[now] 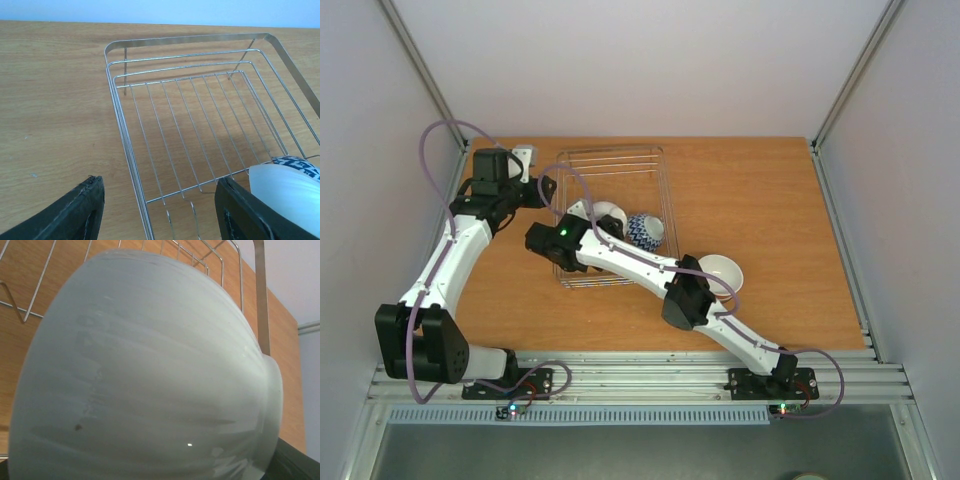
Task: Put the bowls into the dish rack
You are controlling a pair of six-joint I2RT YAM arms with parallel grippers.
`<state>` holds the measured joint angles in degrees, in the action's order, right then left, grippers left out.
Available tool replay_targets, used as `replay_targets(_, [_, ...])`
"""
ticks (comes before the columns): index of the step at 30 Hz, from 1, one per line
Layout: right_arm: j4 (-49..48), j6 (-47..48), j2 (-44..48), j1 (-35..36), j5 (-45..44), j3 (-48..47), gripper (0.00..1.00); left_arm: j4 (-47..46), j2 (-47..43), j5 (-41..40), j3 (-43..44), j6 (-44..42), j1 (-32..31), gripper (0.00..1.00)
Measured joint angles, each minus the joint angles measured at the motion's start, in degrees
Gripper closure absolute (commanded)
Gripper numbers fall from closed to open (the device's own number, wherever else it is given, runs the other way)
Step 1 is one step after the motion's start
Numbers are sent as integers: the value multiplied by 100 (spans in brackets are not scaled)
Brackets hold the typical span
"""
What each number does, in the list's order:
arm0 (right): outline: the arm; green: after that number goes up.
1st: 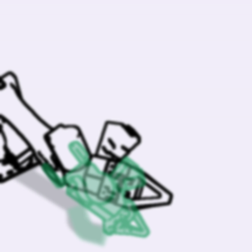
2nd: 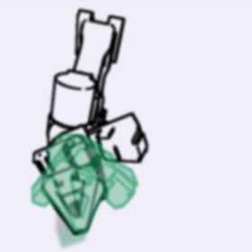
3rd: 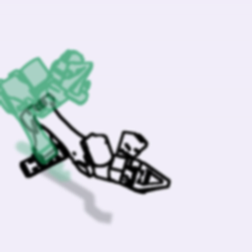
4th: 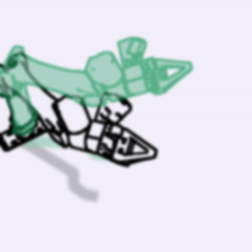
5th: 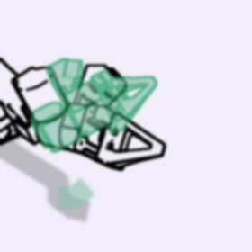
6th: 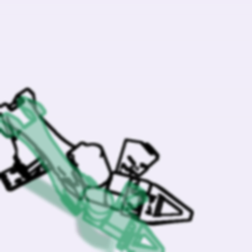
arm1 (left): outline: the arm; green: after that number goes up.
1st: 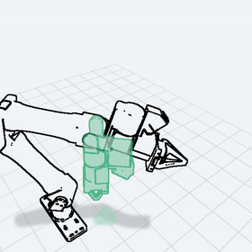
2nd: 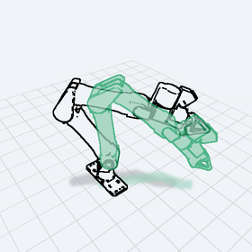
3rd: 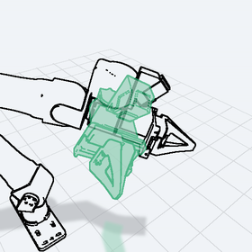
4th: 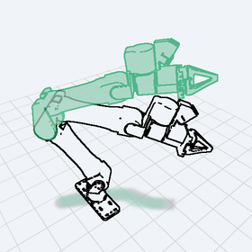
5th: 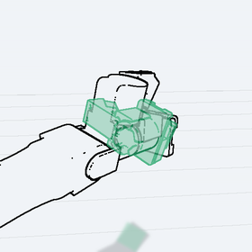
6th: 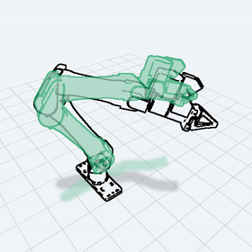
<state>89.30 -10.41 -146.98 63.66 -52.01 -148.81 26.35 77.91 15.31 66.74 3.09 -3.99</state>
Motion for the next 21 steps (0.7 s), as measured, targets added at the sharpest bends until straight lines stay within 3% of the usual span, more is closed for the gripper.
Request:
replay_targets(15, [-190,518,-251,-179,-39,-332,99,-4,4,-17,0,-15,46,39])
replay_targets(19, [-302,691,-315,-225,-46,-393,90,-2,11,-35,0,-22,68,39])
replay_targets(21, [-369,778,-326,-254,-20,-396,74,-4,11,-37,0,-24,72,39])
